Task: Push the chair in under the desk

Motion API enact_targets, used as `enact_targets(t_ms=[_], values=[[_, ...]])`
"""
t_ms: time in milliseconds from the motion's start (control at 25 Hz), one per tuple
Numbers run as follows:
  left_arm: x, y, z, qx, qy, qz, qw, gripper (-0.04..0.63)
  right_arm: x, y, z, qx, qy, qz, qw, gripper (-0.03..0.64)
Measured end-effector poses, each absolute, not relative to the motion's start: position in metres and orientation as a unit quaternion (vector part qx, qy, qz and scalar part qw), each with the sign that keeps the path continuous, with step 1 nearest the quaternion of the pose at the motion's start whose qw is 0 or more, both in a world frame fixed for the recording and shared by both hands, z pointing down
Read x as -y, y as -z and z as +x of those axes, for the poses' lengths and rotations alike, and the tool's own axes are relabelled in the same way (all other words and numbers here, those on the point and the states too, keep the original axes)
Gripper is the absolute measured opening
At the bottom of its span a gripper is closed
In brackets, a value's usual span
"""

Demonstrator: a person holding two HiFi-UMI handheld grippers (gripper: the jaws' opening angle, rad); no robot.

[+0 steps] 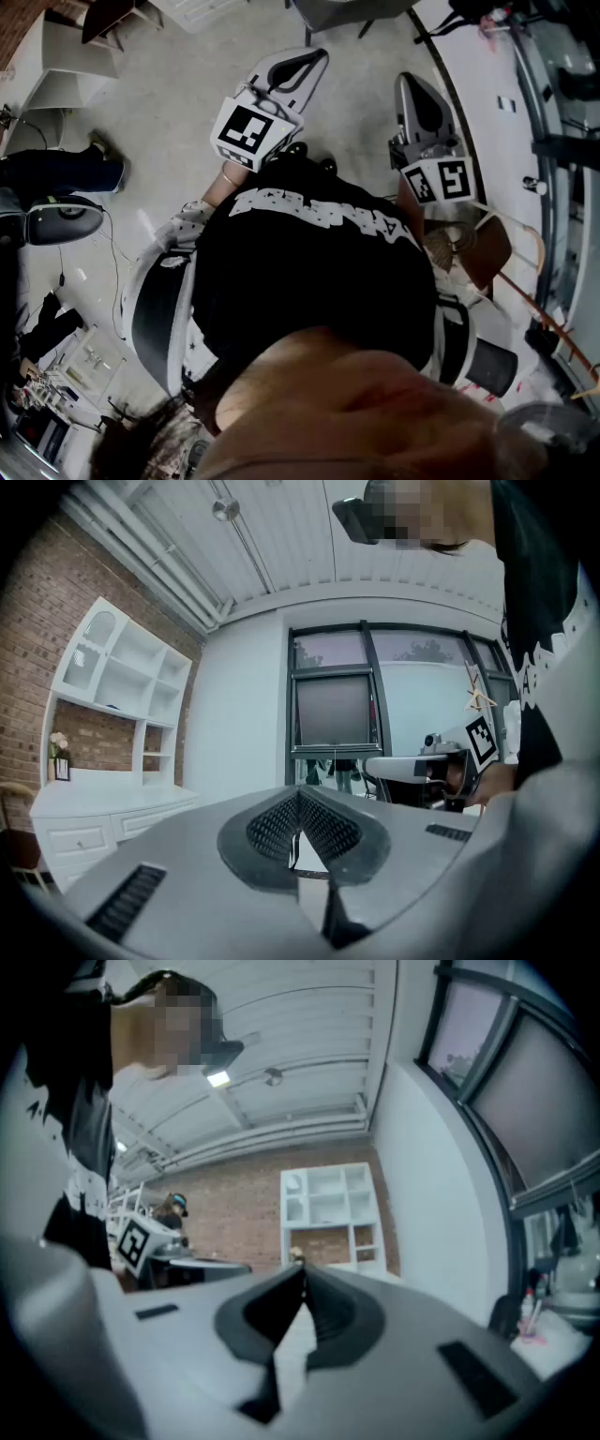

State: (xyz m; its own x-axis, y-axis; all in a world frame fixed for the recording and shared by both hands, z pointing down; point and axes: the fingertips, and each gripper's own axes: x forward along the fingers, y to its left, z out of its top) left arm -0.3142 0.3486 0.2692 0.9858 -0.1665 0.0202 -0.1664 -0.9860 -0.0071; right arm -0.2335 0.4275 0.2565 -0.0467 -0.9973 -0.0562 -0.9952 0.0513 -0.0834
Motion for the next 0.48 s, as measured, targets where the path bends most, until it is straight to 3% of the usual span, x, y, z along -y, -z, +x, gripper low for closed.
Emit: enact_targets(t_ms=[480], values=[[-0.365, -0.275, -0.304, -0.03, 0.0, -0.999, -0.029, 0.034, -0.453, -0.254, -0.235, -0.688, 0.009, -0.723, 0.056, 0.031]])
